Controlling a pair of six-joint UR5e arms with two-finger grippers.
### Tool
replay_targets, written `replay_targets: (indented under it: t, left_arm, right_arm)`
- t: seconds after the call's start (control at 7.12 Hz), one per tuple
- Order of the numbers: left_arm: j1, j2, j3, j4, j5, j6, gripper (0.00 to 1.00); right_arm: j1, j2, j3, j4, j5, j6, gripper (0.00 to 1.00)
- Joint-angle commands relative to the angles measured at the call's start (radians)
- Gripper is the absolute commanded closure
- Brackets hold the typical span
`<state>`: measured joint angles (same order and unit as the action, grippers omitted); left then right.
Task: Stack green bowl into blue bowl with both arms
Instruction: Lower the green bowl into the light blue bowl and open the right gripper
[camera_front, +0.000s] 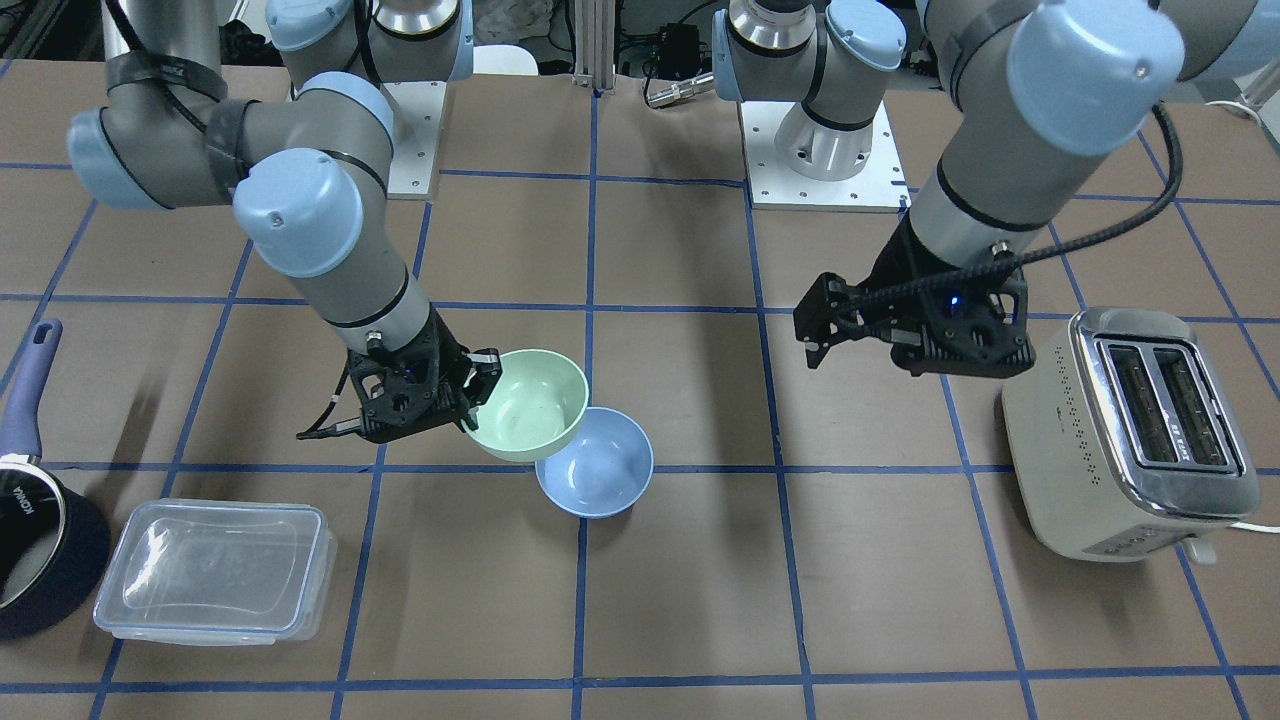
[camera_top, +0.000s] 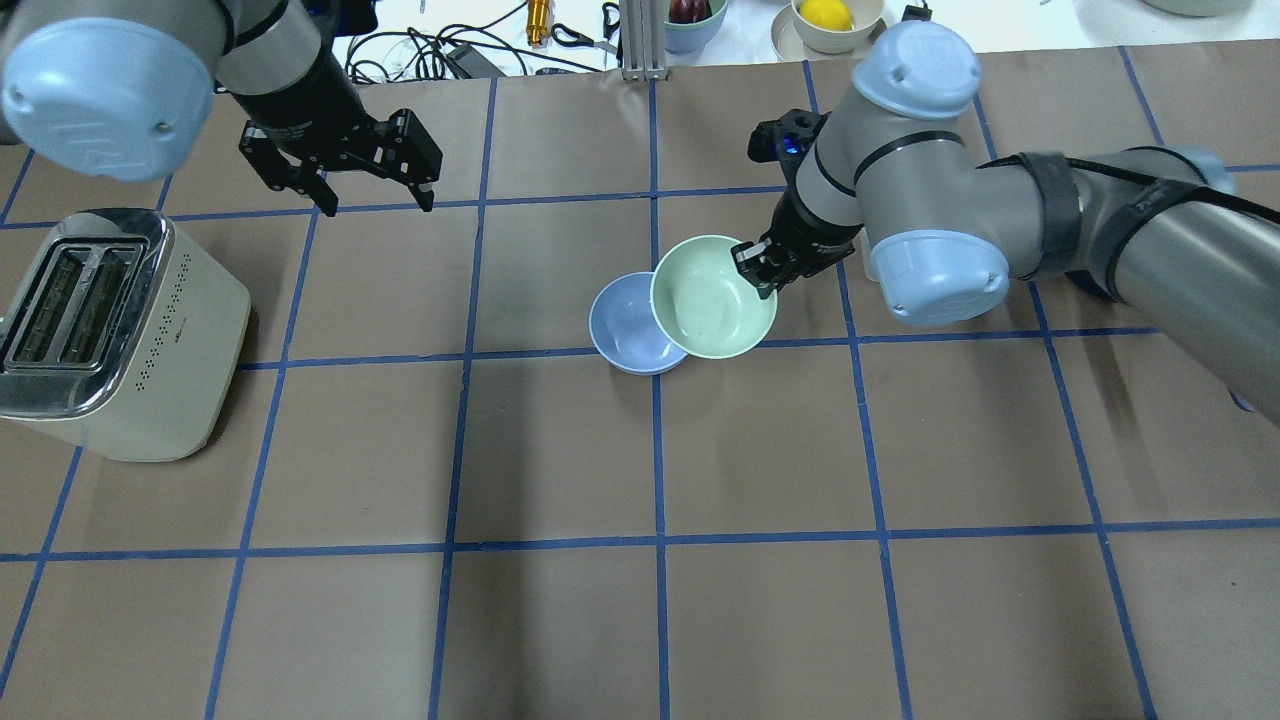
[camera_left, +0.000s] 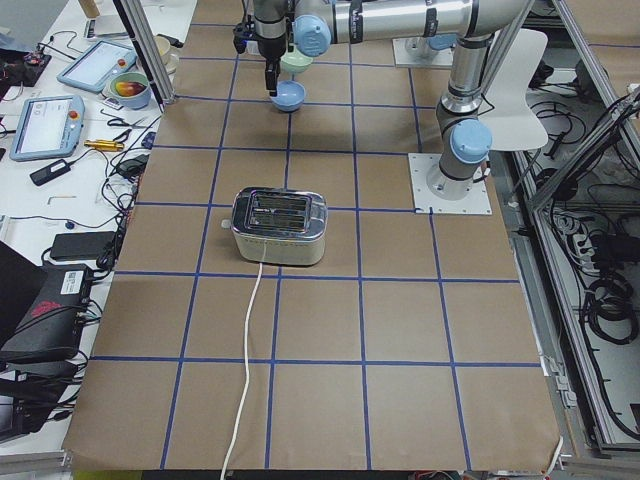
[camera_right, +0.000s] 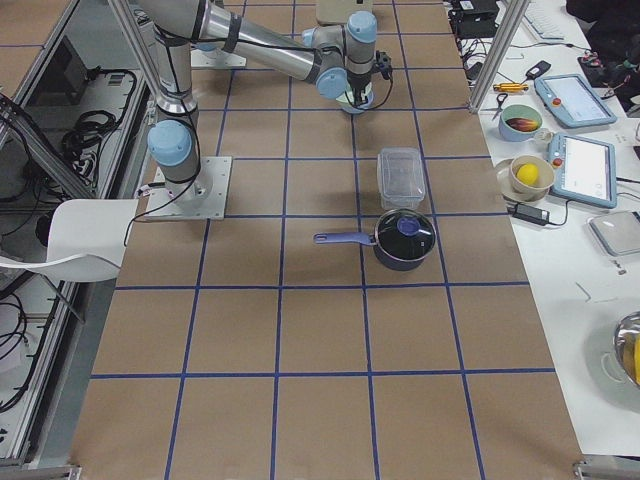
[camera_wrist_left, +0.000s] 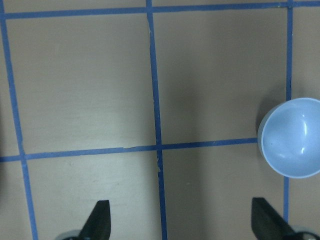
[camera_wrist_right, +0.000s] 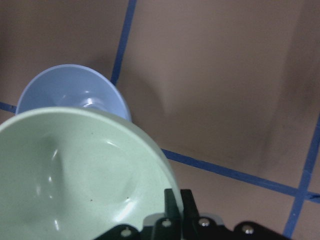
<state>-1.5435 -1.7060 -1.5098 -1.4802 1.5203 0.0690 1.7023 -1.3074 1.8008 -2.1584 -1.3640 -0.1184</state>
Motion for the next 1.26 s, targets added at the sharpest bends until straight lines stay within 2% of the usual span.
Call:
replay_targets:
  t: [0.0,0.28,0.42,0.56,0.7,0.98,1.12]
  left_arm:
    - [-0.001,0.066,-0.021,-0.043,0.029,-0.003,0.00]
    - [0.003,0.049,-0.020,-0.032,0.027,-0.003,0.00]
    - [0.003,0.039,-0.017,-0.029,0.027,-0.005,0.00]
    - [0.003,0.039,-0.017,-0.026,0.029,0.003,0.00]
    - [0.003,0.034,-0.018,-0.020,0.027,0.006,0.00]
    - [0.008,0.032,-0.021,-0.015,0.024,0.006,0.00]
    - [0.008,0.032,-0.020,-0.015,0.024,0.006,0.00]
  right_arm:
    - [0.071,0.051,-0.014,-0.058,0.000,0.040,1.00]
    - [0.092,0.126,-0.078,-0.054,-0.014,0.080,1.00]
    - [0.092,0.140,-0.080,-0.055,-0.018,0.082,1.00]
    - [0.092,0.145,-0.080,-0.064,-0.014,0.083,0.13]
    - [0.088,0.137,-0.084,-0.067,-0.021,0.095,0.00]
    - [0.079,0.129,-0.087,-0.032,-0.036,0.132,0.00]
    - [0.074,0.088,-0.087,0.015,-0.093,0.135,0.00]
